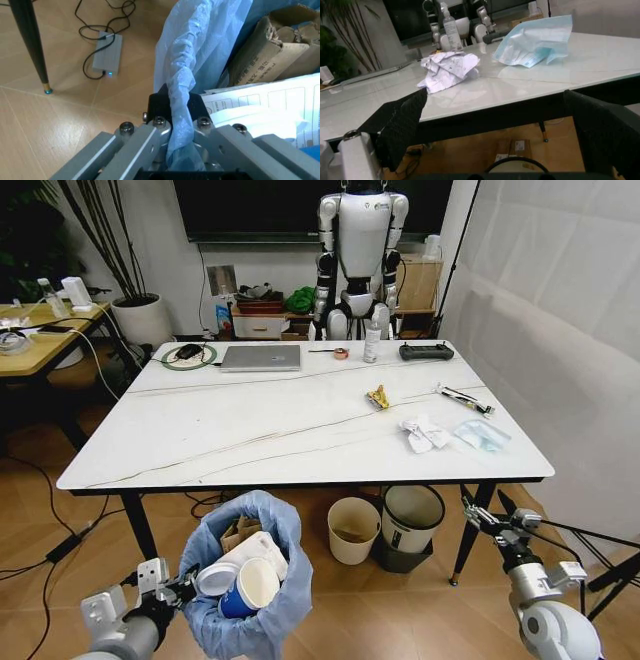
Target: Pick up the trash bin and place the trash from the table into it.
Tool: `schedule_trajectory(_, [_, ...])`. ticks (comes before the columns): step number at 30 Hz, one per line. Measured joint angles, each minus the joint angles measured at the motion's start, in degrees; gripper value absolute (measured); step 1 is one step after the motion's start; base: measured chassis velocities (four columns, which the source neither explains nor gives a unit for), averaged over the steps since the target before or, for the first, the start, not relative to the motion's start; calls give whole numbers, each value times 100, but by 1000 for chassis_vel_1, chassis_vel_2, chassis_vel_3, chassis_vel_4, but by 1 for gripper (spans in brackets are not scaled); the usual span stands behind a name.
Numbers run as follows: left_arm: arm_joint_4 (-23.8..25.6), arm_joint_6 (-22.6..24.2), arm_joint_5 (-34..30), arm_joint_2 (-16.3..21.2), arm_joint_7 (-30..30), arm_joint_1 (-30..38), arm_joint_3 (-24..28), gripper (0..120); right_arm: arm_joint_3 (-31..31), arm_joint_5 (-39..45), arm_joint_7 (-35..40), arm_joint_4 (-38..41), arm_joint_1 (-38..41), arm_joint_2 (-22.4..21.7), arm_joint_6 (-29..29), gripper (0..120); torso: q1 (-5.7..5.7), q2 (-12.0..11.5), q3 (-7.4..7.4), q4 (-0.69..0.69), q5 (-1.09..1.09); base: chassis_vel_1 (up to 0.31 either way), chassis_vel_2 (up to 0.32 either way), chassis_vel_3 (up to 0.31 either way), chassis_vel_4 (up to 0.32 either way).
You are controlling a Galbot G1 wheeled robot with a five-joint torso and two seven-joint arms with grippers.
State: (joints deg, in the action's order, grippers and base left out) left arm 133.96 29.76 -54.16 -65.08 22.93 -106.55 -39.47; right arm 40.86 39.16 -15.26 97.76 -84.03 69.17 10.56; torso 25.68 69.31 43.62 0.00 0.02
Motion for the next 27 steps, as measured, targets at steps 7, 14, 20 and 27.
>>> schedule_trajectory(7, [12,-3,20,-9,-5,-12,9,0,3,1,-12,9,-12,9,5,100,1,0,0,-1,-2,-69,-53,64,64])
schedule_trajectory(14, [8,-7,41,-17,-11,-19,30,0,-15,1,-18,4,0,-4,7,100,1,0,0,0,-2,-60,-54,62,58])
schedule_trajectory(20, [-16,-9,39,-16,-13,5,35,0,-43,17,-19,-36,27,-12,7,100,1,0,0,0,-1,-60,-74,68,75])
schedule_trajectory(27, [-62,-9,33,-18,-13,37,51,0,-86,42,-21,-92,88,-27,7,100,1,0,0,0,-2,-61,-75,68,76])
